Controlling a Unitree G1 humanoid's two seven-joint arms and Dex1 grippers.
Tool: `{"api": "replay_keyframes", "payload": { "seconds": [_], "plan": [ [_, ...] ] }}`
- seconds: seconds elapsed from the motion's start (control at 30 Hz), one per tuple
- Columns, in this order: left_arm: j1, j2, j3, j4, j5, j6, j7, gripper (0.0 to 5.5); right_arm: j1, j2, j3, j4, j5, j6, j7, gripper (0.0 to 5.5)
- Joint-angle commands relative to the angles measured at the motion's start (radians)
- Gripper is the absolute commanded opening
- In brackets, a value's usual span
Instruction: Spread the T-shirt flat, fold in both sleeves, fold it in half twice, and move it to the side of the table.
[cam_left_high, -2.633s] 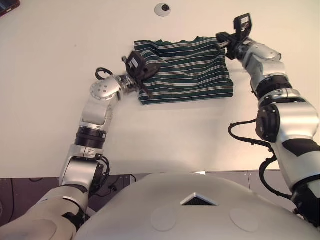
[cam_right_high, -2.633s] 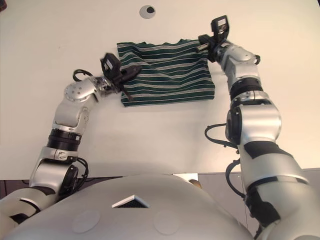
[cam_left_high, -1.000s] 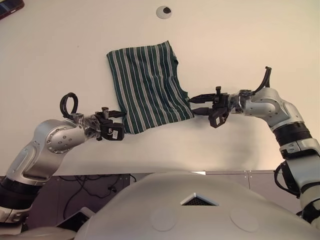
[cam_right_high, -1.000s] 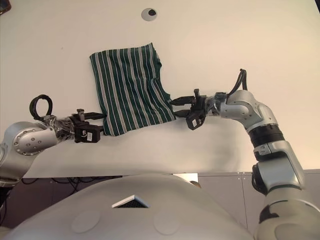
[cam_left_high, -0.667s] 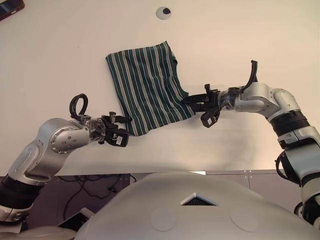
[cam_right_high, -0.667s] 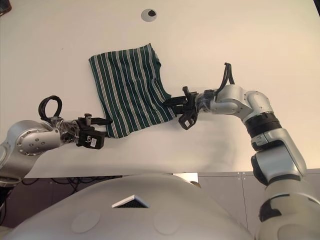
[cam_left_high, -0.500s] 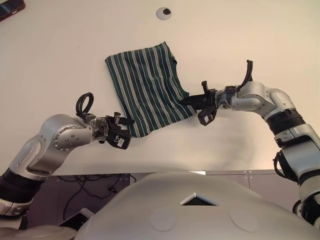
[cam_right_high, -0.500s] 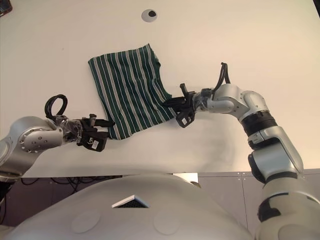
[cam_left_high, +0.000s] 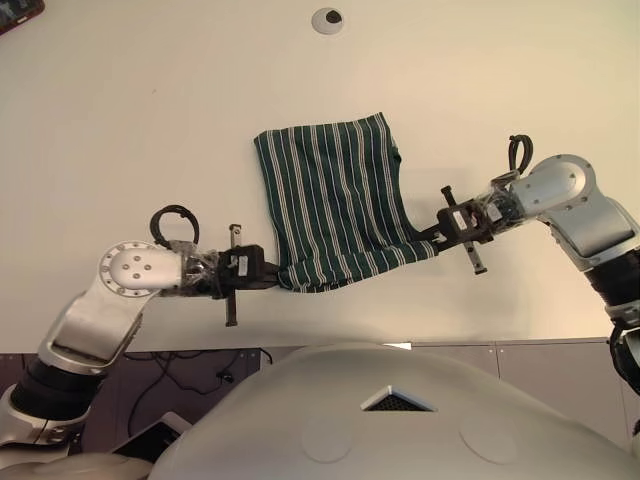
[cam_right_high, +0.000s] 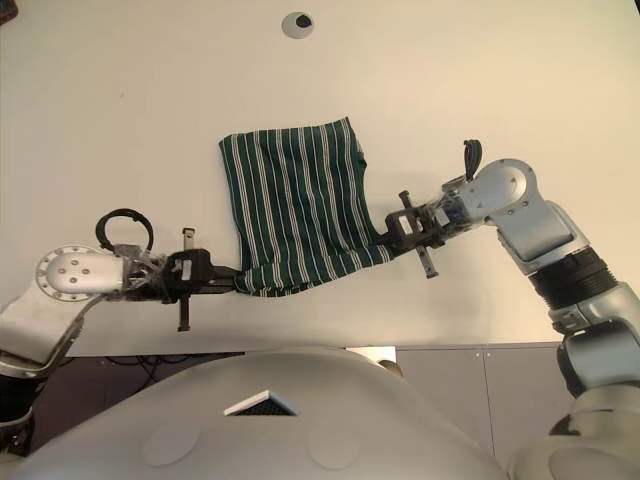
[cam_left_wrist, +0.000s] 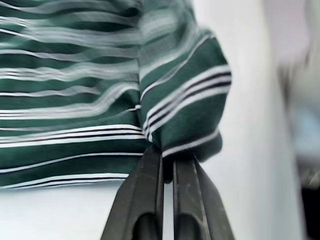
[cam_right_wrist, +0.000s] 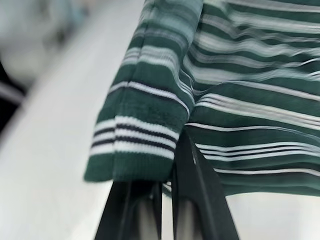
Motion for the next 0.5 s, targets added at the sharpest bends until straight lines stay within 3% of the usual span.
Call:
{"api": "replay_keyframes", "payload": {
  "seconds": [0.03,0.17,0.3,0.4,0.5],
  "plan": [
    [-0.13,-0.079,0.156,0.031,-0.22,0.18,0.101,0.0,-0.219,0.162,-0.106,0.186,0.051,0.218,-0.059,0.01],
    [-0.339,-0.183,0.17,0.218,-0.255,0.251,0.223,0.0,-0.366,0.3,-0.14,0.447,-0.007,0.282,-0.109,0.01],
    [-0.477,-0.262,0.094,0.467,-0.112,0.207,0.336,0.0,-0.462,0.439,-0.139,0.714,-0.134,0.225,-0.236,0.01],
    [-0.524,-0.313,0.075,0.611,-0.039,0.143,0.377,0.0,-0.518,0.51,-0.172,0.883,-0.199,0.182,-0.339,0.7],
    [-0.547,-0.357,0.086,0.693,-0.013,0.107,0.401,0.63,-0.542,0.548,-0.205,0.973,-0.232,0.159,-0.391,1.17]
  ]
}}
